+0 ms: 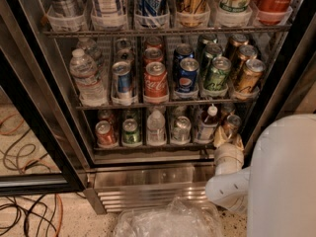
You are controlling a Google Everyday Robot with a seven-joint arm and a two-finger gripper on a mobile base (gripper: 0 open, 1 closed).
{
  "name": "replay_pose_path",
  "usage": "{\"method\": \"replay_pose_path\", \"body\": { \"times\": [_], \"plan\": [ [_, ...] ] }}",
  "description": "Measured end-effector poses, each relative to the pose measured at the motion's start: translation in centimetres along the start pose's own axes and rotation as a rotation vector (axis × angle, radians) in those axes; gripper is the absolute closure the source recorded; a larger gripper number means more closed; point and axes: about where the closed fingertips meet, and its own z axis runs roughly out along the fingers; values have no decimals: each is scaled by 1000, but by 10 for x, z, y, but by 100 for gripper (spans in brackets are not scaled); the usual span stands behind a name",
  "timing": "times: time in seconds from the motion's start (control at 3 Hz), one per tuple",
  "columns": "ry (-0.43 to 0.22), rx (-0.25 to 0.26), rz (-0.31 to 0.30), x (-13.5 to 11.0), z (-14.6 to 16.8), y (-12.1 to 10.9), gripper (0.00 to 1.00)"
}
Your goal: Pick orange can from bottom shelf of fridge
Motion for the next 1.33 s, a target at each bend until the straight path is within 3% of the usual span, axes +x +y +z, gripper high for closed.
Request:
{"method": "replay_pose_path", "body": {
  "times": [1.33],
  "plan": [
    [-64, -42, -36, -17, 28, 16, 44]
  ]
}}
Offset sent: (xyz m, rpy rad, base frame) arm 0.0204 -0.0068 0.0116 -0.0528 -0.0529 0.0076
